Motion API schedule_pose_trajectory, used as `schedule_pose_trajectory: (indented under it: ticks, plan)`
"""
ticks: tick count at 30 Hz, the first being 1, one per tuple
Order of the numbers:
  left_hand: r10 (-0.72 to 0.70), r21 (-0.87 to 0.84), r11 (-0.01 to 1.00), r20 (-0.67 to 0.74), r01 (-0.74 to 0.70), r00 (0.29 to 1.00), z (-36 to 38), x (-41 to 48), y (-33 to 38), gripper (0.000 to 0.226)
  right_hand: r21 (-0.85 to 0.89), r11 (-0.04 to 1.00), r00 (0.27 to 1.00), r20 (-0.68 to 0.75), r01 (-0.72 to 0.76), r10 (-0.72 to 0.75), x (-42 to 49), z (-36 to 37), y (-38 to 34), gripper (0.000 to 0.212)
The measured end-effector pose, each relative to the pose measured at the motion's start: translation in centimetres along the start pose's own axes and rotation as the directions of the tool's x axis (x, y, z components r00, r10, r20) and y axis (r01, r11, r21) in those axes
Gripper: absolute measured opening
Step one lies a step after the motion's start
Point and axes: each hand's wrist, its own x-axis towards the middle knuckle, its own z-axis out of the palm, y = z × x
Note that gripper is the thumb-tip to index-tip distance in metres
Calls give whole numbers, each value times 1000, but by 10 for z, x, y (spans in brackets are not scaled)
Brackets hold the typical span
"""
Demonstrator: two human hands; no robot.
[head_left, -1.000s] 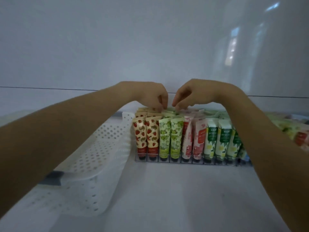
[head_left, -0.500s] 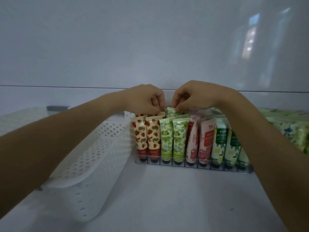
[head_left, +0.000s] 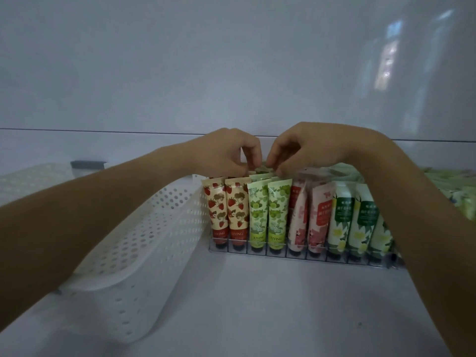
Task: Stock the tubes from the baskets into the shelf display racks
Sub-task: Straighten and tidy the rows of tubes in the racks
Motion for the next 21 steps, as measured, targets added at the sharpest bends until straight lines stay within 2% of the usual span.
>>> schedule_pose_trajectory:
  ticks: [3,8,12,14,16,18,21]
  plan:
    - [17,16,1000,-8,-17,1000,0,0,0,18,-3,999,999,32,-33,33,0,2,0,14]
    - [10,9,1000,6,-10,1000,-2,-1,0,27,-28,1000,998,-67,-8,6,0,3,1,16]
    - [-12,-2,1000,18,12,1000,-2,0,1,31,-30,999,1000,-23,-17,16,-1,6,1,13]
    - [-41,-77,996,20,43,999,-3,1,-2,27,10,1000,996,-88,9,-8,0,5,0,13]
    - [-76,-145,987,-15,73,997,-6,1,-6,17,59,997,972,-234,48,-33,2,4,2,14]
    - [-97,-125,988,-74,87,992,-9,1,-12,9,75,995,940,-339,58,-29,5,7,5,13]
    - [-119,-48,992,-77,115,990,-8,2,-18,9,119,993,956,-291,2,33,11,20,9,4]
